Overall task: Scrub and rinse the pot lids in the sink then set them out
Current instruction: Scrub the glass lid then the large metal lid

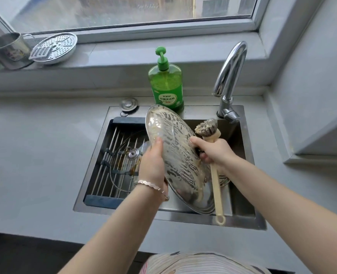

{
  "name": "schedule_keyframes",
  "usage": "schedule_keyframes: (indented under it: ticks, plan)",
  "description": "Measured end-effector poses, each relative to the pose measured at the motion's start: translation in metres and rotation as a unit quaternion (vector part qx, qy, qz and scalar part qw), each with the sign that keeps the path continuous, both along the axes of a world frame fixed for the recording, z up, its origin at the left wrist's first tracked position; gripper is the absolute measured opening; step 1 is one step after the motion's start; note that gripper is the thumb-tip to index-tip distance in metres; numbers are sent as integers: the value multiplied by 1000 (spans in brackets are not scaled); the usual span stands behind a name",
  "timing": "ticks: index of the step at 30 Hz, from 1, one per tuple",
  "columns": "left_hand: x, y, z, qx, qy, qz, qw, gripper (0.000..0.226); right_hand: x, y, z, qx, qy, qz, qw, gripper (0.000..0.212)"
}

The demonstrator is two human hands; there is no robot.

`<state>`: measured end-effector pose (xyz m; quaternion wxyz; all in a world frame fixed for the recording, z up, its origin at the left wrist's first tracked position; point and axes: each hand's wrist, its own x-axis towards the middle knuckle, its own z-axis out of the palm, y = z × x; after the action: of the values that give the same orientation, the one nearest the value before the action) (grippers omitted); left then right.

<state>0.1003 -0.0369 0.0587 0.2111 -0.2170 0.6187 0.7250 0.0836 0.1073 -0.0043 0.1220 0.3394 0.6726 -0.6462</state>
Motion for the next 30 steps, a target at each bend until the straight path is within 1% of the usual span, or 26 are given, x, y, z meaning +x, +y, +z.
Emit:
schedule_keyframes:
  ticks: [2,3,4,5,6,7,8,9,10,11,12,13,14,15,16,17,18,19,21,22,24,25,26,28,29,30]
  plan:
    - [-2,-3,-5,82,-62,63,993,37,2,2,6,56,18,56,997,38]
    - [-5,-8,-7,125,-87,90,984,42,6,3,7,110,41,88,989,44]
    - [-7,-12,-9,158,-103,110,976,48,13,7,9,184,66,124,973,56]
    - [-9,-15,-11,183,-113,121,969,54,21,9,12,258,81,164,949,70]
    - [-10,-17,-14,202,-117,124,964,58,30,10,15,315,87,202,923,78]
    - [-10,-17,-16,216,-116,120,962,60,39,7,20,351,99,235,901,77]
    - [-10,-17,-18,222,-116,113,962,60,48,1,20,385,122,266,875,70]
    - [-9,-16,-19,218,-120,108,962,59,56,-6,20,419,165,286,846,62]
    - [-8,-16,-22,206,-127,105,965,59,63,-15,19,449,213,298,815,58]
    - [-7,-17,-23,186,-134,105,968,59,68,-20,18,464,243,311,793,56]
    - [-6,-18,-23,163,-135,108,971,59,70,-20,16,454,243,313,798,52]
    - [-5,-19,-22,147,-132,115,973,56,68,-12,12,425,200,305,828,49]
    - [-4,-21,-21,140,-124,123,975,52,63,3,4,393,124,289,864,46]
    - [-3,-21,-18,139,-116,130,975,47,58,17,-1,370,53,259,891,44]
    - [-2,-20,-15,140,-109,129,976,43,54,28,-7,360,10,224,906,42]
    - [0,-19,-12,136,-105,125,977,41,52,32,-10,361,-3,203,910,42]
    - [-1,-17,-11,124,-102,123,979,39,53,27,-9,369,16,200,907,41]
    - [-1,-16,-10,109,-102,123,981,38,56,20,-6,379,54,210,899,39]
    - [-4,-15,-8,90,-92,127,984,37,63,10,-4,369,106,219,897,37]
    - [-5,-15,-6,91,-85,129,984,37,62,14,-5,361,99,212,903,38]
    - [-5,-16,-3,98,-70,127,985,40,54,29,-13,349,46,188,917,40]
    - [-3,-15,-2,94,-64,117,987,40,52,34,-17,353,30,180,917,40]
    - [-2,-14,-2,83,-58,106,989,39,52,33,-19,361,35,178,915,40]
    - [-1,-12,-1,68,-55,109,990,36,55,22,-14,392,89,201,893,40]
    - [-2,-13,0,73,-62,116,989,35,57,18,-11,405,108,214,882,40]
    - [-3,-14,1,79,-69,120,987,34,58,19,-11,416,108,215,877,41]
